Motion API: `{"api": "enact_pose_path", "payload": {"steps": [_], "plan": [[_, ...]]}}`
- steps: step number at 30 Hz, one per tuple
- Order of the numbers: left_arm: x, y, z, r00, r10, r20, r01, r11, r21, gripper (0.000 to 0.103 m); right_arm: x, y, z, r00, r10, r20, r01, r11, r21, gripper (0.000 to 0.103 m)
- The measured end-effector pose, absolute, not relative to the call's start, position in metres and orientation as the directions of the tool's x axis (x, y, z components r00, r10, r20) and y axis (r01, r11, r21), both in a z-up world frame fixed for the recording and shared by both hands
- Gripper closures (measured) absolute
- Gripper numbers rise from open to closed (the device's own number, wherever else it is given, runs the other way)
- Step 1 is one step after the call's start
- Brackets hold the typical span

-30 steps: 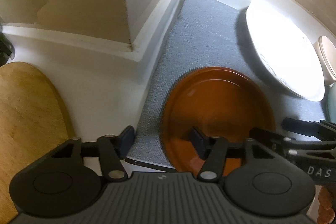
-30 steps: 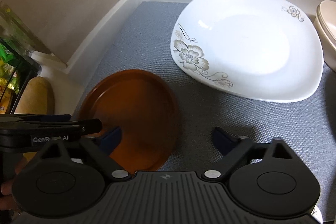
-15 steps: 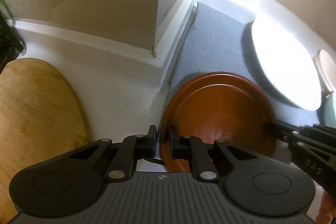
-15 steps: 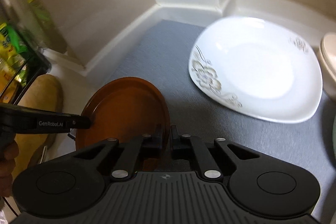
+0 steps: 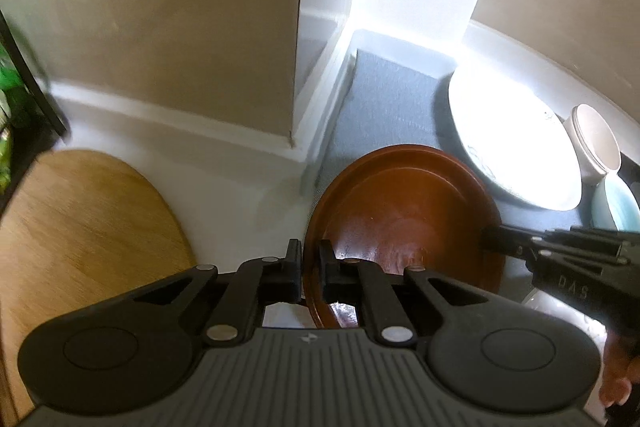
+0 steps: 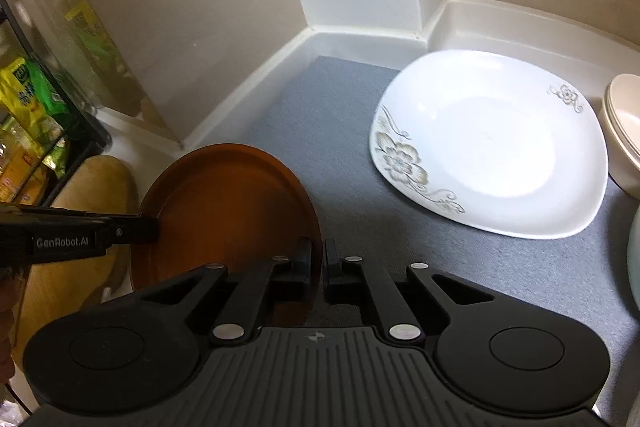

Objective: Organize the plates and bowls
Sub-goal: 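Lift the brown plate and lower it onto the large white floral plate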

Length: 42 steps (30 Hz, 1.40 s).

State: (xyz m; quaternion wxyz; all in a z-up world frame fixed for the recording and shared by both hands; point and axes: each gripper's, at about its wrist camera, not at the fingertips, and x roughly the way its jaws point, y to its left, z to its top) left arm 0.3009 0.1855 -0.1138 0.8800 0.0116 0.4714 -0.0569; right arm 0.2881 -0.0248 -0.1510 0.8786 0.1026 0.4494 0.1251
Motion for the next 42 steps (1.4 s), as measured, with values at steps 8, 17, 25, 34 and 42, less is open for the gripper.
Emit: {"api": "enact_pose_path", "payload": {"steps": [8,17,25,34,42], "plan": [[0.288,0.168,-0.084,0.529,-0.203,-0.824,0.207,0.973,-0.107,0.094,0.279,-0.041,-0.13,0.573,0.301,-0.762,-0.113,0.95,0.291,0.097],[0.269,0.102,-0.067,0.458,-0.326,-0.827,0.401,0.906,-0.135,0.094,0.227,-0.101,-0.101,0.573,0.21,-0.793,0.004,0.966,0.258,0.097],[0.25,0.06,-0.089,0.365,-0.317,-0.875,0.52,0.849,-0.091,0.094,0.194,-0.126,-0.105,0.501,0.114,-0.858,0.061,0.984,0.167,0.097],[0.242,0.045,-0.13,0.228,-0.304,-0.925,0.573,0.81,-0.125,0.094,0.187,-0.129,-0.127,0.367,0.105,-0.924,0.005,0.993,0.115,0.096],[0.236,0.037,-0.15,0.173,-0.298,-0.939,0.614,0.778,-0.134,0.094,0.176,-0.13,-0.145,0.298,0.086,-0.951,0.012,0.995,0.094,0.096]]}}
